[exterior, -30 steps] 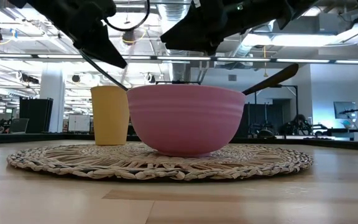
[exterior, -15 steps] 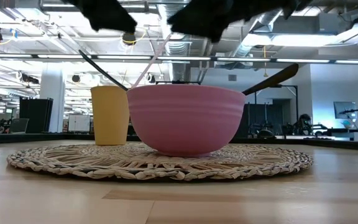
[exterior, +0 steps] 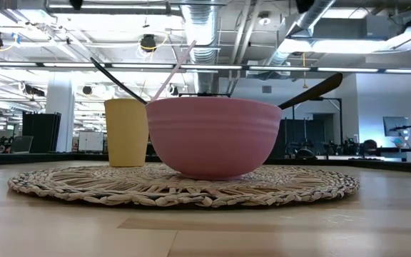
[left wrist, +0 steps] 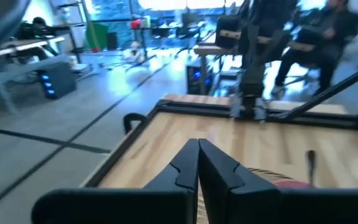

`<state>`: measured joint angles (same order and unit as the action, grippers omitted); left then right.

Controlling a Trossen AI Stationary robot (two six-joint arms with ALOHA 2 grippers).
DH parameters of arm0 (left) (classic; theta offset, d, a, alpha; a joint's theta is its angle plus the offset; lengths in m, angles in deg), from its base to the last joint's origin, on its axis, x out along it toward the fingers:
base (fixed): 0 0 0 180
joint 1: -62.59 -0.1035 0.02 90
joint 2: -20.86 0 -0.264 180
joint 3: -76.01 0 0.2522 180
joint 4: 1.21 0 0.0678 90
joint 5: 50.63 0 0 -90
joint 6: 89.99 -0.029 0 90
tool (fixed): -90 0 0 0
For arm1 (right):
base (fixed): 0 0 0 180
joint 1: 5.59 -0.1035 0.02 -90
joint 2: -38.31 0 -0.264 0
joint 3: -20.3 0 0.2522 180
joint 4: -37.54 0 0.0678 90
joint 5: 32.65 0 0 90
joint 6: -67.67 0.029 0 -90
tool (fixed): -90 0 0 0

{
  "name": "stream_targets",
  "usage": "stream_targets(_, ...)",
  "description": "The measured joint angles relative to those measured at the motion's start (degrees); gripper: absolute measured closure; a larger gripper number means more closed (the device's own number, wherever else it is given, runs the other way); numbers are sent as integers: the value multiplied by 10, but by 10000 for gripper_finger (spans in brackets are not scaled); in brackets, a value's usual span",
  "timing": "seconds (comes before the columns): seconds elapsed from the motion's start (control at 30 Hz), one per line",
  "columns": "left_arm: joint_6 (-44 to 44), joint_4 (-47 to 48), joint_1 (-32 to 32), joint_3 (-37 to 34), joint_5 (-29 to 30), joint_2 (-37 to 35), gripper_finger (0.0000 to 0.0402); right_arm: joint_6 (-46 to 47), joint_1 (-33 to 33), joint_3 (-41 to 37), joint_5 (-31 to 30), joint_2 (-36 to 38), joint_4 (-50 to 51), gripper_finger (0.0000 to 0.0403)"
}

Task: Pick & Place Utensil
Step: Return to Home Position

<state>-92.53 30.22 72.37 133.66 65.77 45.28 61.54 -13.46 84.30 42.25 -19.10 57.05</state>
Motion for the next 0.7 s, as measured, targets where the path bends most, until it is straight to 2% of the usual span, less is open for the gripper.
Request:
stream_targets(0.13,25,2,0,-55,-16,-73,394,-4,0,-51,0,53,-4,396)
stream_targets(0.3,31,0,0,-117,-26,-146,395,-7,3,-114,11,118,-19,389)
stream_targets(0.47,28,-28,0,-174,-85,-197,396,-4,13,-175,70,185,-21,401)
stream_targets(0.7,-26,-55,0,-234,-167,-238,393,6,25,-290,62,274,-118,396)
